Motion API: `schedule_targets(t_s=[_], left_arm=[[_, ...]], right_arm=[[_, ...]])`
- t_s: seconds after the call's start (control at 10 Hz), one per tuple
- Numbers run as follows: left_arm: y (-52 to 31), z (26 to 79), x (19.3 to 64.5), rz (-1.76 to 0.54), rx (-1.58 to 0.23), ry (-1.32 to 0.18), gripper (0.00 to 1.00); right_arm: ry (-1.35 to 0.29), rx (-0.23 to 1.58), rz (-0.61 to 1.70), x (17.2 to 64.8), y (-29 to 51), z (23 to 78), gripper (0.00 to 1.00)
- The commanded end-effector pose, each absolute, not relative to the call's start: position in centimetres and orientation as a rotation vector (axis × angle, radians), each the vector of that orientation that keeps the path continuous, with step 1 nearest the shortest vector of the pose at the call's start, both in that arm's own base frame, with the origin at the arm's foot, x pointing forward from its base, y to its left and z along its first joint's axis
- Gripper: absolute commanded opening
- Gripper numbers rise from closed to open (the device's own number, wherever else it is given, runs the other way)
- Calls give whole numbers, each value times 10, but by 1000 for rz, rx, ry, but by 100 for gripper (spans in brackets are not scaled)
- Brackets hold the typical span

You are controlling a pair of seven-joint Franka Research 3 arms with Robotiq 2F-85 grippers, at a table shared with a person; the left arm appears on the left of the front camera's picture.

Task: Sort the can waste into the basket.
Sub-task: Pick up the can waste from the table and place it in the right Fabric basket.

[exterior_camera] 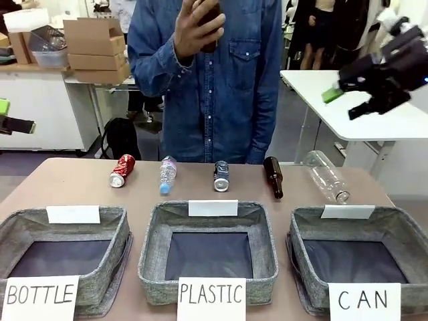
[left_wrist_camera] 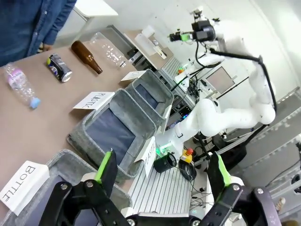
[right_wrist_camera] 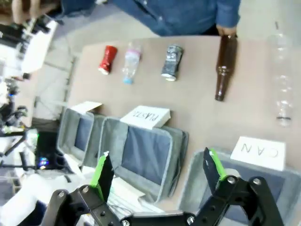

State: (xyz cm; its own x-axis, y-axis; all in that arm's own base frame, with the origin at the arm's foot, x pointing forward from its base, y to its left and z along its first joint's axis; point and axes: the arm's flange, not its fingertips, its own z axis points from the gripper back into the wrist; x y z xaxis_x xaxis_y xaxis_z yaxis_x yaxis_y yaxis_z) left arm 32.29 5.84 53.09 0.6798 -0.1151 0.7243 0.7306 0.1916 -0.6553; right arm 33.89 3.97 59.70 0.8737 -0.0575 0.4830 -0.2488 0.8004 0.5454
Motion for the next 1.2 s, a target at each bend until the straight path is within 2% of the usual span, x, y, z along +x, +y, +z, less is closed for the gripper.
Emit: schedule_targets(t_s=[0.0,0.2,0.8,1.1], left_arm=[[58,533,324,-664,-1266,-629,100],[58,533,324,-664,-1266,-629,100],[58,533,324,-664,-1266,-629,100],[58,533,324,-664,-1266,-629,100]], right_arm=[[-527,712,75,326,20,581,100],[-544,746,65,322,13,572,100],[-498,637,89,349,43,578,100],[-532,650,58,333,27,576,100]])
